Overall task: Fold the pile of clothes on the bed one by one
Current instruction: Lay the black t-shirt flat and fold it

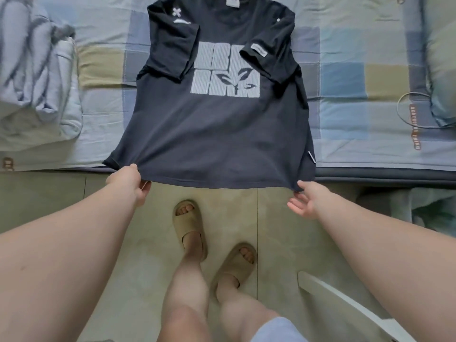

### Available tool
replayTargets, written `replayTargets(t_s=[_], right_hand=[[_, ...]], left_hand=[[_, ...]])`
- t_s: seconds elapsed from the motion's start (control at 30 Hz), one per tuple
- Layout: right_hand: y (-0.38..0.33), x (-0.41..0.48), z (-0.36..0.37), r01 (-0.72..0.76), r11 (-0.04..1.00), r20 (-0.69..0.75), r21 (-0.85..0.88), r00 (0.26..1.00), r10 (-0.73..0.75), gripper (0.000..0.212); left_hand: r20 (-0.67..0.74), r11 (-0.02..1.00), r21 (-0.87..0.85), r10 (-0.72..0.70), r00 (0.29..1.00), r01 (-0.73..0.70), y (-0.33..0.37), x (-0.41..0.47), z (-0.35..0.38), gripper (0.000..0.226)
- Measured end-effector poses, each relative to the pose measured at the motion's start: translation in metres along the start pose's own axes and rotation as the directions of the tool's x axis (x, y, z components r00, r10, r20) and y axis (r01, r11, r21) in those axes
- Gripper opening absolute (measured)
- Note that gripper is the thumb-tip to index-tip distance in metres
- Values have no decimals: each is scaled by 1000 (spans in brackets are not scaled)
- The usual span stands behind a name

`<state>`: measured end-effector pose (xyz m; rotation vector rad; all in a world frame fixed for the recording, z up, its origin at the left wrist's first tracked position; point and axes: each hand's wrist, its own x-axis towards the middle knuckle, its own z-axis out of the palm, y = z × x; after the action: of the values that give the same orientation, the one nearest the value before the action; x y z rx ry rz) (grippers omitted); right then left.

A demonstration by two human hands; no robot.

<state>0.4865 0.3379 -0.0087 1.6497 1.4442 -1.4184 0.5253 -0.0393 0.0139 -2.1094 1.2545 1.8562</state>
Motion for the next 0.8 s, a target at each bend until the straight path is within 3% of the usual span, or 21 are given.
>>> replayTargets(t_s=[0.1,0.2,0.3,0.37,0.5,0.57,0.7,0.8], right_hand=[[4,34,6,136,985,-218,-102,964,-155,84],[3,62,16,259,953,-195,-157,938,-287,100],[-1,84,21,296,886,-163,-358,914,-372,106],[-5,95,18,300,846,-190,-441,890,-414,98],[-13,108,8,356,804,-176,-476,857,-484,42],[-12,104,4,391,803,-149,-449,853,-499,25],[-2,82,-3,428,891,-109,-151,889,-445,10],[3,55,-12,416,909,-102,-22,904,-416,10]], left_hand=[[-9,1000,10,-21,1000,21,-18,22,10,32],[-35,999,14,-38,999,38,-38,43,17,33],[-60,999,29,-36,998,38,-53,55,20,31],[-71,999,20,-31,997,33,-56,61,23,31],[-82,1000,9,-16,996,17,-54,70,25,33],[-79,1000,10,4,997,-3,-52,69,22,36],[-54,1000,-6,26,998,-27,-43,55,15,37],[-29,1000,-14,20,999,-21,-33,33,7,34]])
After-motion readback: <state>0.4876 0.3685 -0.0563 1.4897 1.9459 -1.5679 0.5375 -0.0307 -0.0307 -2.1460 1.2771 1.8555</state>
